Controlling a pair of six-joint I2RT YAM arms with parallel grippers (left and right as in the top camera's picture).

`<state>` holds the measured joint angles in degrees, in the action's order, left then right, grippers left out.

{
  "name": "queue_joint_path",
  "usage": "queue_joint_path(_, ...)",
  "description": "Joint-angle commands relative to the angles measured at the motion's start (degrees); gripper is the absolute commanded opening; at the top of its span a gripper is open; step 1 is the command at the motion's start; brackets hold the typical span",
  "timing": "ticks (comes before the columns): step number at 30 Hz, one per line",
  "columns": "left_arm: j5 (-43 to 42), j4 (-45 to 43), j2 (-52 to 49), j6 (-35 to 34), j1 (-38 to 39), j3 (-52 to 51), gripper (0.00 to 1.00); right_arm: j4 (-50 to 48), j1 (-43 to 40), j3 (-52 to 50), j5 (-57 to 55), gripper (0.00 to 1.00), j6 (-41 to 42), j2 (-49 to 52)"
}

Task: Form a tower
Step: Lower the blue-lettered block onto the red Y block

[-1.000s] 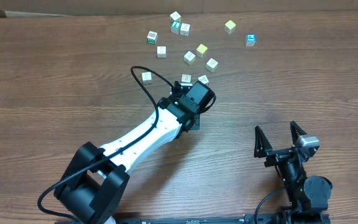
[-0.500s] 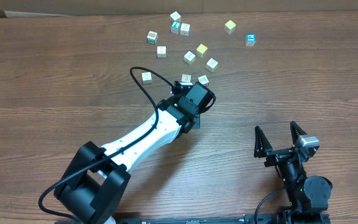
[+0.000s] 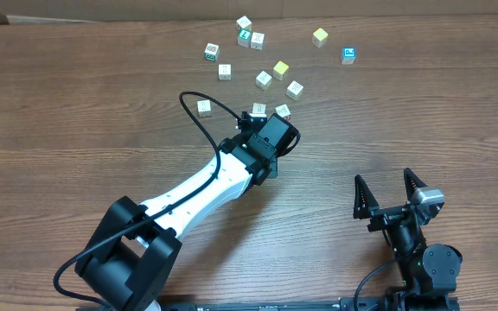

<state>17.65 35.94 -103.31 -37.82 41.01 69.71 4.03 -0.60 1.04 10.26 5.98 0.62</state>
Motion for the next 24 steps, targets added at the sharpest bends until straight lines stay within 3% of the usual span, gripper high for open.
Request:
queue_joint_path(1,1.36,-0.33,-0.46,-1.64,0.28,-0.72,0.25,-0.26,0.44,-0.59,-0.28,1.0,-0.07,-0.46)
queue_joint_path(24,0.04,-3.41,-0.46,-0.98,0.28,-2.62,0.28,-0.26,0.44,-0.59,-0.31,1.0,-0.07,-0.46)
